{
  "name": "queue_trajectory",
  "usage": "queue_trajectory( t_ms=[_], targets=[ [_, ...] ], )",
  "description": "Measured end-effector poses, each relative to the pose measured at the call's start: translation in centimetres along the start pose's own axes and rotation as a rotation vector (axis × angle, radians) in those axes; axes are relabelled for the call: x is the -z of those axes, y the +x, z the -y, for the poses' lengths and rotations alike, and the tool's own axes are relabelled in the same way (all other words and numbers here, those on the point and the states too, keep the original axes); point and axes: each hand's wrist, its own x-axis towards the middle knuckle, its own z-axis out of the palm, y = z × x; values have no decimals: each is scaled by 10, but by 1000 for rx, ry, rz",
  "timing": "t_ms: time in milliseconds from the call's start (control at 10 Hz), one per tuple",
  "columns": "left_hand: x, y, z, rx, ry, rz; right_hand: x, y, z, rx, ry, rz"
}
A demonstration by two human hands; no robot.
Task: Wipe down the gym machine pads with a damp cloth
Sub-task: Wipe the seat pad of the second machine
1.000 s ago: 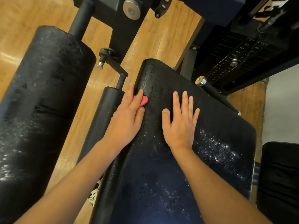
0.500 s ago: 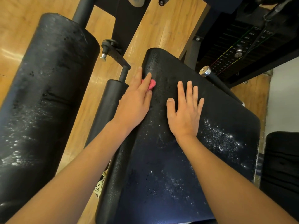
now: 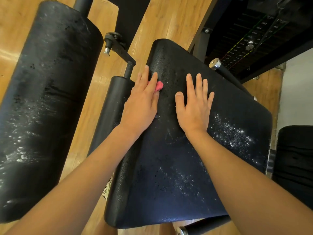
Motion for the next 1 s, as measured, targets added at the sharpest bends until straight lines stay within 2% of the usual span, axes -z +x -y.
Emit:
queue_trajectory(
  t_ms=[300, 700, 1000],
  targets=[
    [-2, -59, 5, 22, -16, 9, 1, 0, 0, 4, -4, 0],
    [-2, -39, 3, 34, -58, 35, -1, -1, -1, 2, 2, -9],
    [-3, -118, 18, 44, -92, 59, -1, 0, 0, 6, 3, -9]
  ],
)
